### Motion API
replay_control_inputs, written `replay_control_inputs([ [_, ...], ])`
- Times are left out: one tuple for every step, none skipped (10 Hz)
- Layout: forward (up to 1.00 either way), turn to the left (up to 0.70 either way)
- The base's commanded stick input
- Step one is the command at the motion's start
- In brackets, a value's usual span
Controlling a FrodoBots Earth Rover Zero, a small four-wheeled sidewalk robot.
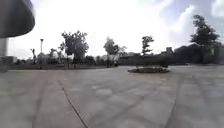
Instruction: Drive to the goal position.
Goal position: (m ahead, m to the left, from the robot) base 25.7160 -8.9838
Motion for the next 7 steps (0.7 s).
replay_control_inputs([
  [0.85, 0.0],
  [0.85, 0.0],
  [0.85, 0.0],
  [0.85, 0.0],
  [0.85, 0.0],
  [0.85, 0.0],
  [0.85, 0.0],
])
